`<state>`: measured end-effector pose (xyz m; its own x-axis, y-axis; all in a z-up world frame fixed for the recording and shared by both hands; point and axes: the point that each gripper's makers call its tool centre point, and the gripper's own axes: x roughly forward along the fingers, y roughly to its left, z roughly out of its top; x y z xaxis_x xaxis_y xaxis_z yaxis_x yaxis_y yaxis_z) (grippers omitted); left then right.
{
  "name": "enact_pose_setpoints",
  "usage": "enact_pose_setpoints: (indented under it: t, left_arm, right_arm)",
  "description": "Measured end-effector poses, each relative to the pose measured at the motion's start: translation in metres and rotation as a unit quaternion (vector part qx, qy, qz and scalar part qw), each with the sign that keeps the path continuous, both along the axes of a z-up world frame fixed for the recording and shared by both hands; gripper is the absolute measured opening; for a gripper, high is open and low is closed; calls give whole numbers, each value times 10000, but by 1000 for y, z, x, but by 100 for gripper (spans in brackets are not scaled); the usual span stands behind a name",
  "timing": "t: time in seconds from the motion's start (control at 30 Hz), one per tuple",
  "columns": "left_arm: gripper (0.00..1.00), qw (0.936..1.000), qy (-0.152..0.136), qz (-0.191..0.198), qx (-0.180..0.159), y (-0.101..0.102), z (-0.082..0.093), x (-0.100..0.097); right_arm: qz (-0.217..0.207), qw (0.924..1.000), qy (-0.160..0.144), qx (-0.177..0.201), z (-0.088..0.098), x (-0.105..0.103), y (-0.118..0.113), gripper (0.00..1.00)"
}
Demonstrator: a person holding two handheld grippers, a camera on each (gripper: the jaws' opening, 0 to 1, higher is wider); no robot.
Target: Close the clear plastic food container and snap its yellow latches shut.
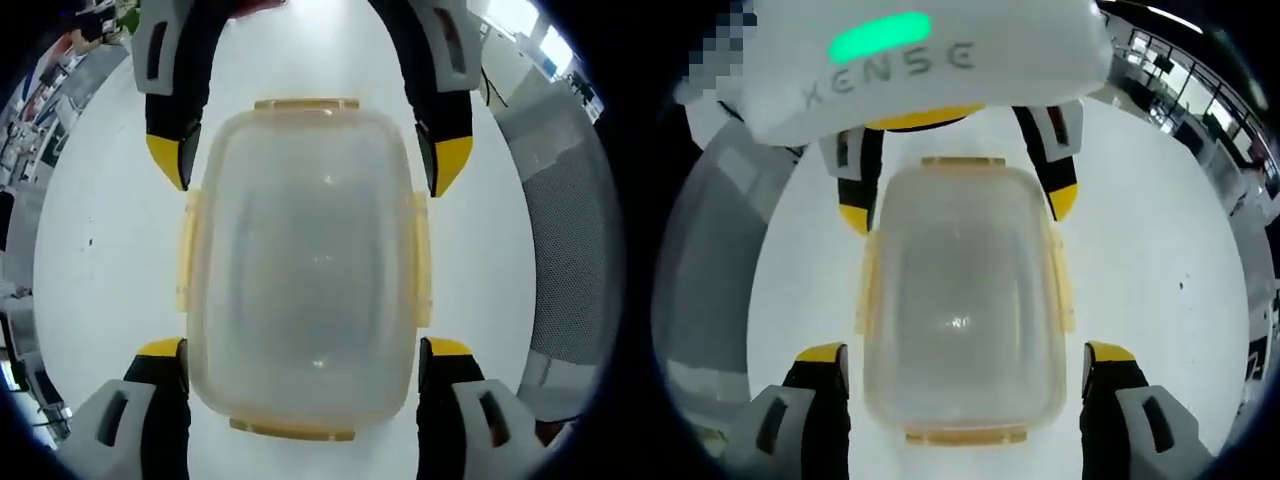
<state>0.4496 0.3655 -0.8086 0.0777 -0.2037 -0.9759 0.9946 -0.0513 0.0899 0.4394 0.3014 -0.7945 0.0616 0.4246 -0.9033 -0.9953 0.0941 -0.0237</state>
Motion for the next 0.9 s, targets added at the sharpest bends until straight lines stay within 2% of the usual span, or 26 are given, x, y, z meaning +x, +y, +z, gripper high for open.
enact_pose_setpoints:
  t: [0.33,0.67,0.9]
  left_arm:
    - [95,10000,-38,-5,-67,4,2,-1]
    - [94,9991,-135,190,-345,5,8,0]
    - [94,9987,-194,239,-399,7,9,-2]
  right_arm:
    - [-124,9994,-105,301,5,1,1,97]
    - [-396,9970,-208,632,16,0,-1,95]
    - [-460,9961,-253,713,20,-2,-4,95]
